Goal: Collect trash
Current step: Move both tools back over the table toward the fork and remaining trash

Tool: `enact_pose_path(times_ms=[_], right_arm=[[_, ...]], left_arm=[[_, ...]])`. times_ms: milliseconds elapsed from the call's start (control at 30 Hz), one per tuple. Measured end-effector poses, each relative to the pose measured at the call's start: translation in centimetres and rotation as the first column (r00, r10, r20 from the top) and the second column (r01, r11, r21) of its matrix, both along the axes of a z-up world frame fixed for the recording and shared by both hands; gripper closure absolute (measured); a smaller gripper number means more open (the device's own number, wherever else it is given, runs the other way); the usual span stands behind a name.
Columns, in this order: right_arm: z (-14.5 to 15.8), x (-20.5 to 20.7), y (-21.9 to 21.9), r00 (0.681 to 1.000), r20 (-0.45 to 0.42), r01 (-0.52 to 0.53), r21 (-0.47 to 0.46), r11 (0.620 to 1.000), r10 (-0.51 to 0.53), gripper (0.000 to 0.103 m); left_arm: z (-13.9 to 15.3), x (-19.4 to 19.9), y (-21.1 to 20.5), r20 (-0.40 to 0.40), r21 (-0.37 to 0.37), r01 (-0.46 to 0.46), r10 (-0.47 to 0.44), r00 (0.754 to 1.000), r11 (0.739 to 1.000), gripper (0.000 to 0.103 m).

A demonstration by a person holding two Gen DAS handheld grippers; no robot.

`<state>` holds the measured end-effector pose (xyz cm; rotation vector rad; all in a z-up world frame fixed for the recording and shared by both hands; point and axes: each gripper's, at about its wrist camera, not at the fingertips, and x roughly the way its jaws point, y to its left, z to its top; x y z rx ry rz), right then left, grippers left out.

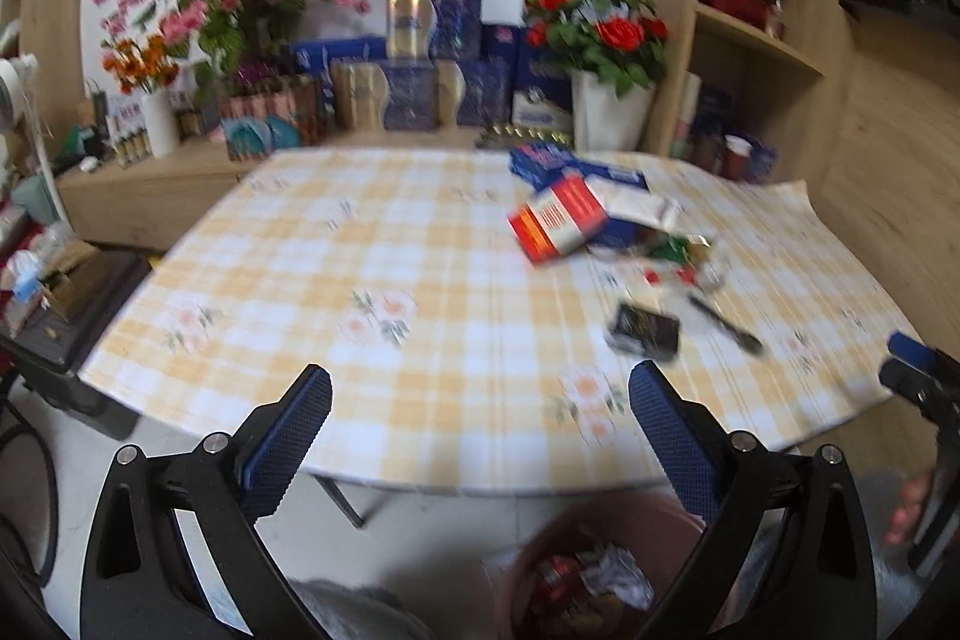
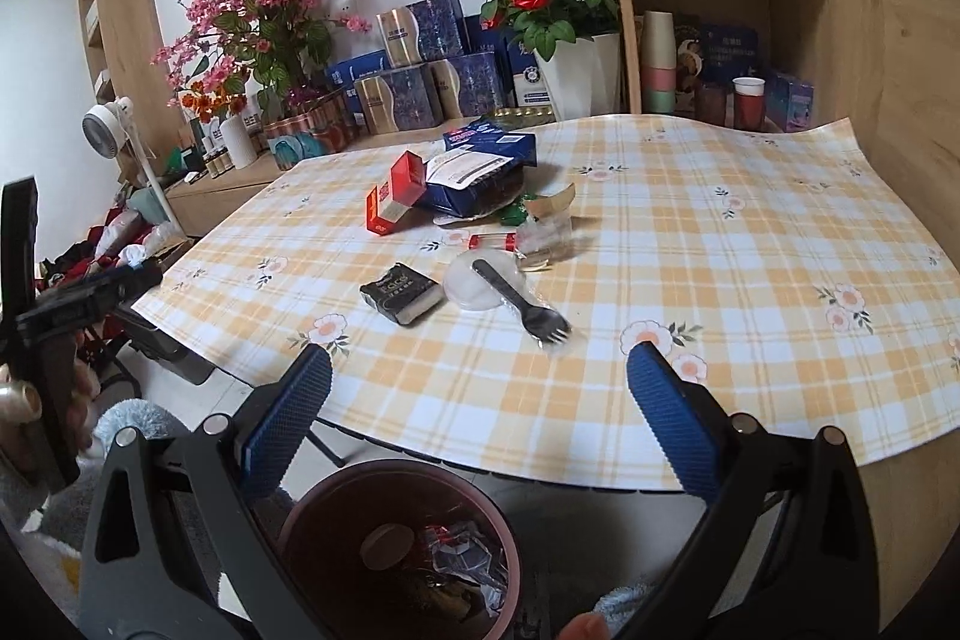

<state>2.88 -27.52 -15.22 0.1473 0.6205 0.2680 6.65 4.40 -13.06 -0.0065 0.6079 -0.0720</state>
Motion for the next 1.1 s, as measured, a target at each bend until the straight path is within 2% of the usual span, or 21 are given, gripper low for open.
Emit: enact_pose_path(times_ms=[100,233,400,600,733,933,1000,1100], right_arm=[[0.4,0.8,-0.3,1.0,-0.009,0.005,-0.003,1.0,-0.005,0.006],[0.8,1.8,-0.5,0.999,-0.014,0.029,-0.048,0.998,-0.03,0.006],[0.8,3.5,-1.0,0.997,-0.037,0.068,-0.101,0.993,-0.072,0.006],[0.4,6.4,-2.1,0.992,-0.068,0.099,-0.129,0.987,-0.108,0.006],[0.4,8.9,-2.6,0.992,-0.07,0.093,-0.172,0.981,-0.106,0.006],[0.2,13.5,-2.7,0.993,-0.093,0.045,-0.233,0.971,-0.069,0.006],[0.2,15.2,-2.4,0.993,-0.108,0.015,-0.23,0.973,-0.041,0.006],[0.3,17.5,-1.5,0.991,-0.132,-0.028,-0.212,0.977,-0.001,0.006]], left_arm=[[1.2,1.0,0.3,0.023,0.014,-0.014,0.013,1.0,1.0,0.006],[2.5,2.4,1.5,0.044,-0.027,-0.012,0.013,0.999,1.0,0.006],[3.3,3.8,1.8,0.063,-0.001,-0.016,0.016,0.998,1.0,0.006],[3.0,5.4,1.7,0.066,0.061,-0.002,-0.002,0.998,0.998,0.006],[2.7,6.6,1.9,0.061,0.073,-0.006,0.002,0.998,0.997,0.006],[1.9,9.0,2.6,-0.015,-0.029,0.014,-0.014,1.0,0.999,0.006],[1.6,9.8,2.8,-0.037,-0.068,0.012,-0.015,0.999,0.998,0.006],[1.1,10.9,2.7,-0.059,-0.086,0.009,-0.014,0.998,0.996,0.006]])
